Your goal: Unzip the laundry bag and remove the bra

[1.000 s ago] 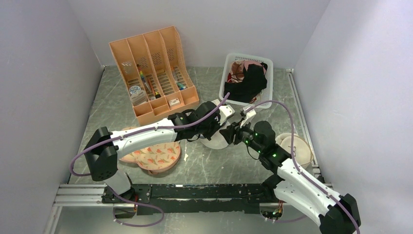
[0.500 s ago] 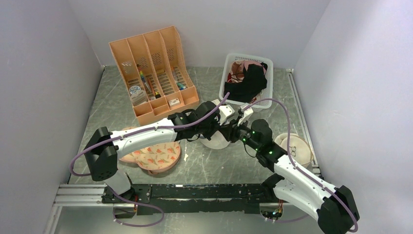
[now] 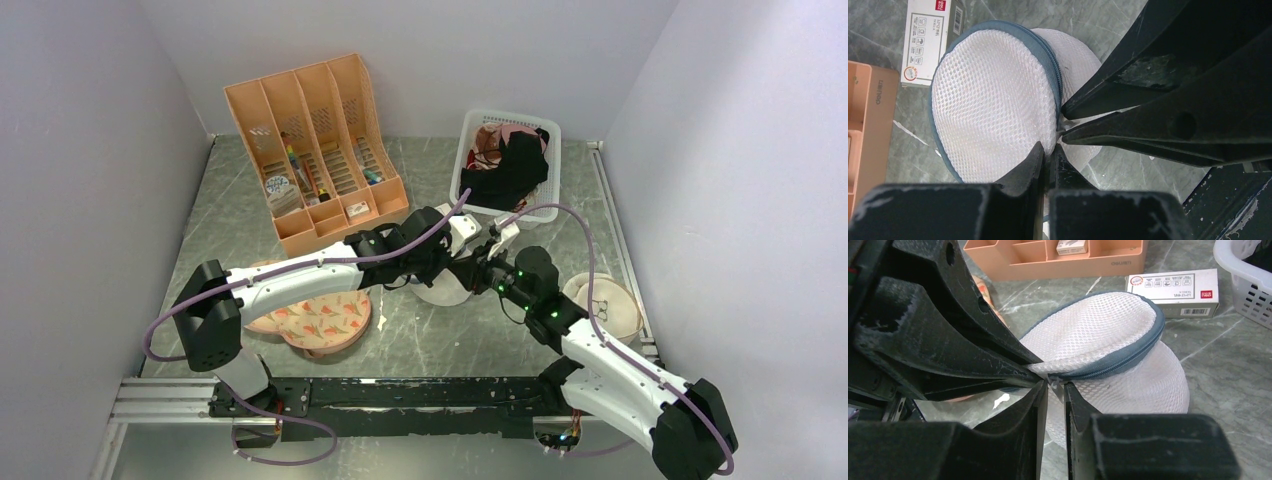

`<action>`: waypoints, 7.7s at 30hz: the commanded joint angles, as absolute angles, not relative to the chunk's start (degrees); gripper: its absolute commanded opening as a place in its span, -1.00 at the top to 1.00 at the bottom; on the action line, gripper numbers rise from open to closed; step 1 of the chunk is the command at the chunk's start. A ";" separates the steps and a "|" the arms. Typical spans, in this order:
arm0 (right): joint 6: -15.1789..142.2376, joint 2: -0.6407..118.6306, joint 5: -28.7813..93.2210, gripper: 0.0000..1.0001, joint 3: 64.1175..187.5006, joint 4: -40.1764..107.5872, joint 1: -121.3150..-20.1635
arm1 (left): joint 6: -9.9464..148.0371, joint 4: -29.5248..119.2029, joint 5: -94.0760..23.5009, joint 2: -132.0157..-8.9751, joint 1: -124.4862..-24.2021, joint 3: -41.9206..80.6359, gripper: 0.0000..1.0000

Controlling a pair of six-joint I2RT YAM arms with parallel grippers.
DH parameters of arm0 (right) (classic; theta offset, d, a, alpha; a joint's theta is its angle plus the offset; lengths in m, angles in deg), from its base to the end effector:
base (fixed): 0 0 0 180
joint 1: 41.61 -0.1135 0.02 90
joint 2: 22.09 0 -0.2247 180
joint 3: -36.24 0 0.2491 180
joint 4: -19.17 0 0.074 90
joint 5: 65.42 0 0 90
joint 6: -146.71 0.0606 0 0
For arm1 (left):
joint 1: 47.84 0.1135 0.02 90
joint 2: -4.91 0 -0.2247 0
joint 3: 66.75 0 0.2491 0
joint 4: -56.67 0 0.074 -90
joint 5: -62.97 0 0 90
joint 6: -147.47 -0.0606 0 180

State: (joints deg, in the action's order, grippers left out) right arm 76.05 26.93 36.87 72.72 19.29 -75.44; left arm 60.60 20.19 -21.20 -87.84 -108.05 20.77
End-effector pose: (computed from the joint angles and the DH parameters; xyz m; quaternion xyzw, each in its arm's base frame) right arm 0.1970 0.1475 0.1999 -0.1642 0.7616 0.3528 0.5182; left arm 0.1937 -0.3259 0.2259 0.4171 0.8105 -0.1750 0.3720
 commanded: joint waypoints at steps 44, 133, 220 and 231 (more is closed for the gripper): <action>73.17 22.22 40.05 1.00 74.80 26.79 -71.79 | 60.43 23.92 -28.43 -83.62 -107.97 20.31 -0.20; 83.95 36.07 47.61 1.00 74.51 18.65 -56.04 | 56.35 25.87 -6.38 -79.69 -114.11 16.82 0.86; 78.57 43.47 74.41 1.00 80.58 12.44 -58.14 | 47.37 36.01 -4.24 -64.69 -120.34 7.95 0.86; 77.45 53.39 83.86 1.00 85.80 7.09 -58.40 | 46.49 36.32 -11.43 -60.24 -120.44 7.43 0.86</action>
